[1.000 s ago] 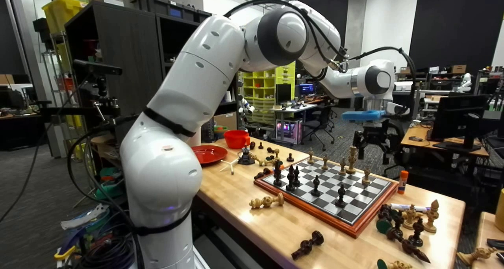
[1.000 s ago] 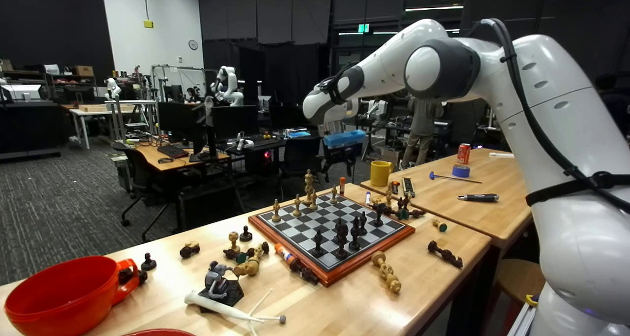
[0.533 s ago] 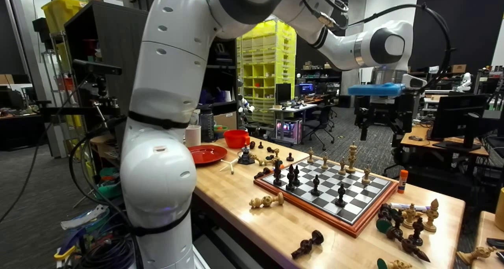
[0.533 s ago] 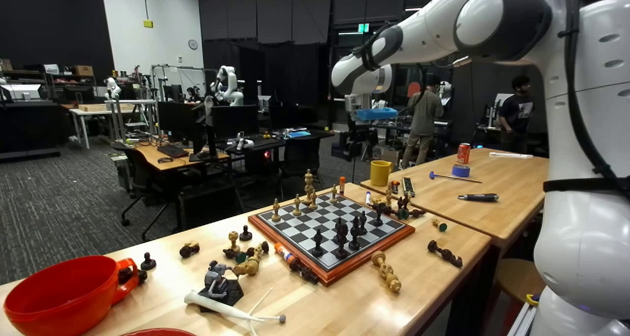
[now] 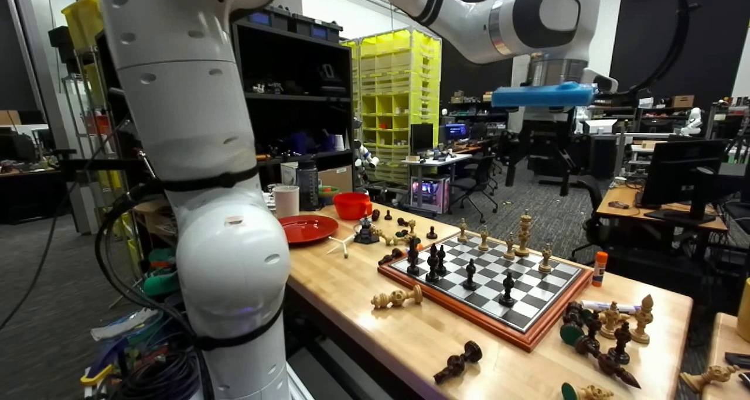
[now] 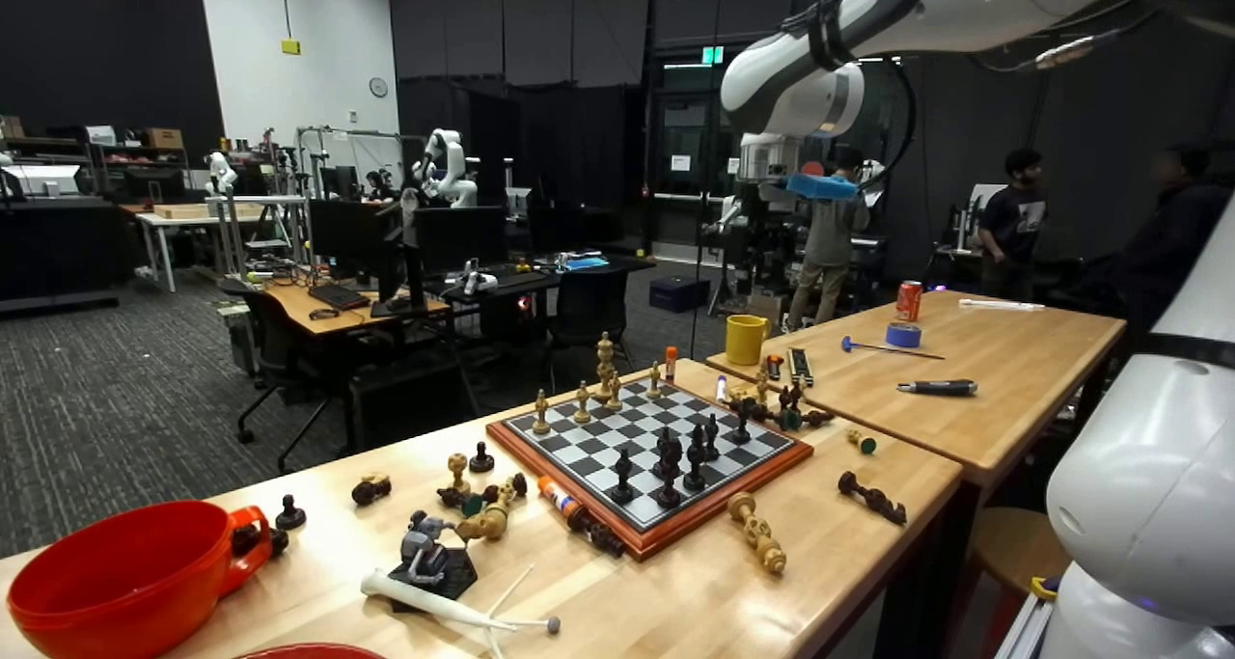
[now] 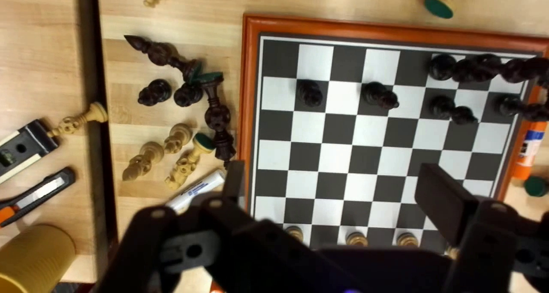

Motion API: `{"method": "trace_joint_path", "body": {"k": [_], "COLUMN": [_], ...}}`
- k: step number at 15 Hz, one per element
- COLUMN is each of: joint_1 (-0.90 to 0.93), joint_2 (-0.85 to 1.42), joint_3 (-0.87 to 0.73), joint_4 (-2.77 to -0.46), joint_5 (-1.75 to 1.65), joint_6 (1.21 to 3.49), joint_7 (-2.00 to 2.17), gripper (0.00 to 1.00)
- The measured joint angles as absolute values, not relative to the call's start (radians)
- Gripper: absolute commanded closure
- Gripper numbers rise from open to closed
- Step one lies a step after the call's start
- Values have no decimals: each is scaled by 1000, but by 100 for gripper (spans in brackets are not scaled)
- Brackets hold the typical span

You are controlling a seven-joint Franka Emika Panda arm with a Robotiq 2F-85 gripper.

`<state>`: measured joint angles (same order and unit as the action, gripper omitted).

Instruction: Put one yellow chess piece on the chess board

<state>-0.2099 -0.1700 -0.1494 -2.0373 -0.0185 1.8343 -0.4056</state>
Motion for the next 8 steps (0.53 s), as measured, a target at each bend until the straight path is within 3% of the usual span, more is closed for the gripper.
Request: {"method": "trace_joint_path", "body": {"k": [4, 8], "joint_1": [-156, -140], "joint_2": [-347, -365], "joint_3": [-145, -151], "joint_4": [-2172, -2186], "joint_5": [-20, -20], "joint_6": [1820, 1821], "joint_7": [-422, -416], "gripper": [0, 0]}}
